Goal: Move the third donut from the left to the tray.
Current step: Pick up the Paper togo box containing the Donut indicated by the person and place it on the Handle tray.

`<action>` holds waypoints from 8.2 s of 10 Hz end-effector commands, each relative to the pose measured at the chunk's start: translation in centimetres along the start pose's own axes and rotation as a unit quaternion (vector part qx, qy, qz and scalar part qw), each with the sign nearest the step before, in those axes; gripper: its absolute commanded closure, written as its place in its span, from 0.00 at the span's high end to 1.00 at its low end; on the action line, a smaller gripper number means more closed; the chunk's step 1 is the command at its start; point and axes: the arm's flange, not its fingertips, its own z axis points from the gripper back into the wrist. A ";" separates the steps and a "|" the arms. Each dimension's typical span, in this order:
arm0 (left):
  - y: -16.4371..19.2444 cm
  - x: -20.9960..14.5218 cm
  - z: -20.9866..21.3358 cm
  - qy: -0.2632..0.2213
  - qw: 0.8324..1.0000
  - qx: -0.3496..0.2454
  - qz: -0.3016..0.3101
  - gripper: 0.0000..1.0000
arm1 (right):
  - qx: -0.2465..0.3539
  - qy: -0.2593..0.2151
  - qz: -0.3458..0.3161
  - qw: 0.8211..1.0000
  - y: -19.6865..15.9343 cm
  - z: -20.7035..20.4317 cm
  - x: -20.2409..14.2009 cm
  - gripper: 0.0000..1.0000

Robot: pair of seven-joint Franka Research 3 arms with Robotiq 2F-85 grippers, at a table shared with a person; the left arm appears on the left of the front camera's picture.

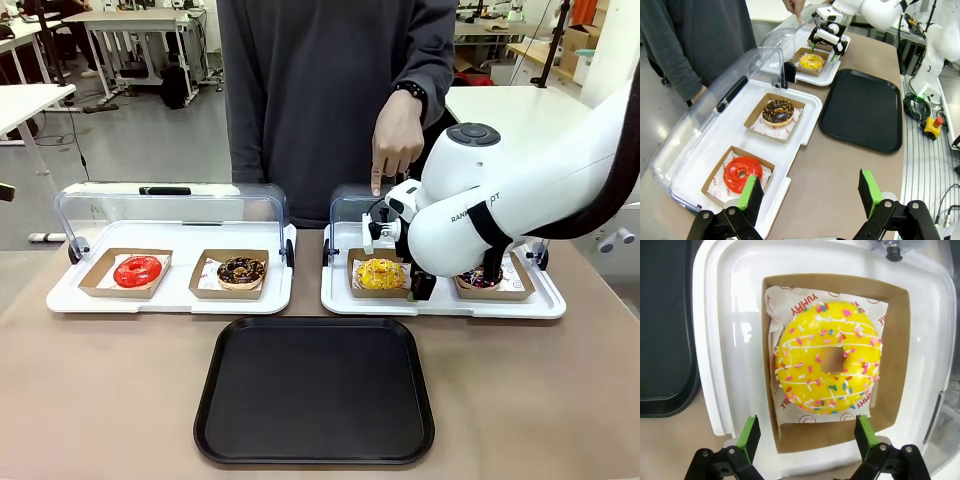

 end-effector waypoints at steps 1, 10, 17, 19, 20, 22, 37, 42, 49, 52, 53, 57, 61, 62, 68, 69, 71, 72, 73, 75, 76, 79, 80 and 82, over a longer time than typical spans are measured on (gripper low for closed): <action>-0.1 0.1 0.2 -0.004 1.000 -0.001 -0.004 1.00 | 0.002 0.014 -0.006 1.000 -0.5 -0.4 0.5 1.00; -0.1 0.1 0.2 -0.004 1.000 -0.001 -0.004 1.00 | 0.027 0.024 -0.009 0.999 -0.2 -0.7 0.0 0.00; -0.1 0.1 0.2 -0.004 1.000 -0.001 -0.004 1.00 | 0.048 0.016 0.006 0.999 -0.5 -0.4 -0.1 0.00; -0.1 0.1 0.2 -0.004 1.000 -0.001 -0.004 1.00 | 0.047 0.019 0.016 0.999 -0.6 -0.4 -0.3 0.00; -0.1 0.1 0.2 -0.004 1.000 -0.001 -0.004 1.00 | 0.057 -0.005 0.013 0.998 -1.0 -0.1 -0.3 0.00; -0.1 0.1 0.2 -0.004 1.000 -0.001 -0.004 1.00 | 0.038 0.022 0.004 0.999 0.1 -0.8 -0.1 0.00; -0.1 0.1 0.2 -0.004 1.000 -0.001 -0.004 1.00 | -0.036 0.009 -0.034 0.999 10.2 12.8 4.4 0.02; -0.1 0.1 0.2 -0.004 1.000 -0.001 -0.004 1.00 | -0.007 -0.002 0.000 1.000 16.4 13.6 7.9 0.02; -0.1 0.1 0.2 -0.004 1.000 -0.001 -0.004 1.00 | 0.035 0.001 0.001 0.999 20.9 11.1 12.2 0.02; -0.1 0.1 0.2 -0.004 1.000 -0.001 -0.004 1.00 | 0.053 -0.003 0.008 0.999 22.0 9.4 13.7 0.02; -0.1 0.1 0.2 -0.004 1.000 -0.001 -0.004 1.00 | 0.055 -0.005 0.010 0.998 22.3 9.0 13.9 0.02; -0.1 0.1 0.2 -0.004 1.000 -0.001 -0.004 1.00 | 0.065 -0.004 0.022 0.998 23.0 7.2 14.8 0.02; -0.1 0.1 0.2 -0.004 1.000 -0.001 -0.004 1.00 | 0.078 -0.001 0.025 0.997 23.0 6.3 14.7 0.02; -0.1 0.1 0.2 -0.004 1.000 -0.001 -0.004 1.00 | 0.083 0.000 0.026 0.996 22.9 6.0 14.7 0.02; -0.1 0.1 0.2 -0.004 1.000 -0.001 -0.004 1.00 | 0.117 0.000 0.032 0.993 22.4 4.3 14.7 0.02; -0.1 0.1 0.2 -0.004 1.000 -0.001 -0.004 1.00 | 0.119 0.001 0.033 0.992 22.3 4.2 14.8 0.02; -0.1 0.1 0.2 -0.004 1.000 -0.001 -0.004 1.00 | 0.117 0.000 0.030 0.993 22.3 4.1 14.6 0.25; -0.1 0.1 0.2 -0.004 1.000 -0.001 -0.004 1.00 | 0.122 0.000 0.032 0.992 22.1 4.2 14.3 0.59; -0.1 0.1 0.2 -0.004 1.000 -0.001 -0.004 1.00 | 0.116 0.004 0.028 0.993 22.1 4.7 14.1 0.82; -0.1 0.1 0.2 -0.004 1.000 -0.001 -0.004 1.00 | 0.104 0.006 0.017 0.994 22.1 6.4 13.2 1.00; -0.1 0.1 0.2 -0.004 1.000 -0.001 -0.004 1.00 | 0.096 0.013 0.011 0.995 22.0 7.3 12.8 1.00; -0.1 0.1 0.2 -0.004 1.000 -0.001 -0.004 1.00 | 0.087 0.002 0.012 0.996 21.7 11.0 11.6 1.00; -0.1 0.1 0.2 -0.004 1.000 -0.001 -0.004 1.00 | 0.075 0.004 0.006 0.997 21.5 12.0 11.3 1.00; -0.1 0.1 0.2 -0.004 1.000 -0.001 -0.004 1.00 | 0.075 -0.008 0.023 0.997 21.3 13.1 10.9 1.00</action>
